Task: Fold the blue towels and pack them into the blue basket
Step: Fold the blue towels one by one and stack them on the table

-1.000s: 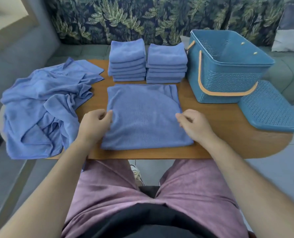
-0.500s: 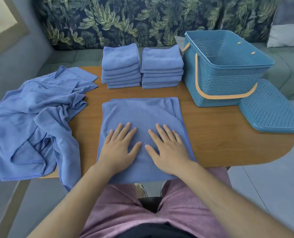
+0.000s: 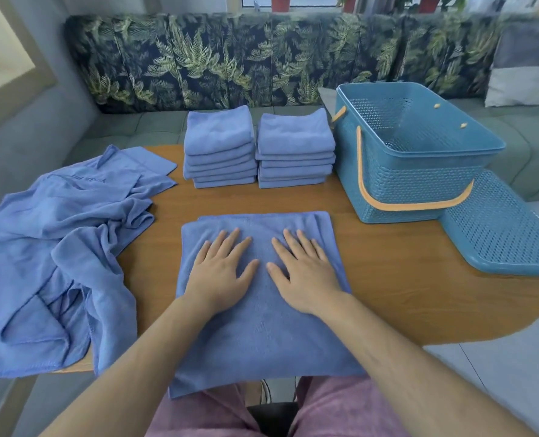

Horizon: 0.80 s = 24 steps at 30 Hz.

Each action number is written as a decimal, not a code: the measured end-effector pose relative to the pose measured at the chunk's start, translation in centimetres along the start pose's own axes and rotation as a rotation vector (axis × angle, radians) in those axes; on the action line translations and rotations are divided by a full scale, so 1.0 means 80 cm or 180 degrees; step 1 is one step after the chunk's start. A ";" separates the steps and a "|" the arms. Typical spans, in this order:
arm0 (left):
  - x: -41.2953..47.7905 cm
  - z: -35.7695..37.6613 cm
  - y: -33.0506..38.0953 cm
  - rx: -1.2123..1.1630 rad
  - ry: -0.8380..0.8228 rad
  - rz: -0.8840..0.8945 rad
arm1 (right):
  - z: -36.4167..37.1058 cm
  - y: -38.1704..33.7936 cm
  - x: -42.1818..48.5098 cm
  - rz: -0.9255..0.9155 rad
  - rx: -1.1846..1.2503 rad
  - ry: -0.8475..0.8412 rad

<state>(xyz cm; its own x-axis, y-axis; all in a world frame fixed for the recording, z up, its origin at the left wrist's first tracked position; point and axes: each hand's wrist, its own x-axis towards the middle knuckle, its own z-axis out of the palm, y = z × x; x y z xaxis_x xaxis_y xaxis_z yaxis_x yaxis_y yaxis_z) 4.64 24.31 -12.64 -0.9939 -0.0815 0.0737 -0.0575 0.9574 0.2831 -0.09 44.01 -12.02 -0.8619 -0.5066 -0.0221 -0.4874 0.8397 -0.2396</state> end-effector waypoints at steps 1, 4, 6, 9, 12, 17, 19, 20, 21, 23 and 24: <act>0.005 -0.002 0.002 0.0022 0.0108 0.0008 | -0.002 0.004 0.006 -0.0034 0.0117 0.0255; 0.044 -0.012 0.012 0.0009 0.0489 0.0071 | -0.018 0.023 0.042 0.0223 0.0190 0.1269; 0.073 -0.017 0.019 -0.0049 0.0553 0.0197 | -0.029 0.039 0.068 0.0654 0.0110 0.1271; 0.097 -0.005 0.012 -0.0046 0.0475 0.0408 | -0.019 0.056 0.082 0.1021 0.0196 0.1146; 0.097 0.008 -0.001 -0.0116 0.0689 0.0389 | -0.008 0.065 0.081 0.0985 0.0561 0.1318; 0.097 0.011 -0.002 -0.0121 0.0724 0.0396 | -0.005 0.068 0.086 0.1091 0.0683 0.1455; 0.097 0.011 -0.001 -0.0138 0.0743 0.0380 | -0.007 0.070 0.085 0.0969 0.0767 0.1474; 0.096 0.011 -0.002 -0.0153 0.0757 0.0381 | -0.009 0.071 0.083 0.0869 0.0816 0.1487; 0.096 0.011 -0.002 -0.0165 0.0770 0.0388 | -0.009 0.073 0.081 0.0751 0.0862 0.1520; 0.095 0.011 -0.001 -0.0180 0.0793 0.0391 | -0.010 0.074 0.077 0.0561 0.0989 0.1619; 0.095 0.010 -0.001 -0.0192 0.0795 0.0388 | -0.011 0.075 0.076 0.0519 0.1110 0.1651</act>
<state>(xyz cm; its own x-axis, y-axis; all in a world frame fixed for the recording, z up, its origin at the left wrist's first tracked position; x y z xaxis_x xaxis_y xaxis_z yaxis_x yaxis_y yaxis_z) -3.02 23.86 -12.88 -0.9389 -0.0397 0.3420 0.0741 0.9467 0.3134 -8.34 46.14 -12.73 -0.9193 -0.1443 0.3662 -0.3457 0.7407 -0.5760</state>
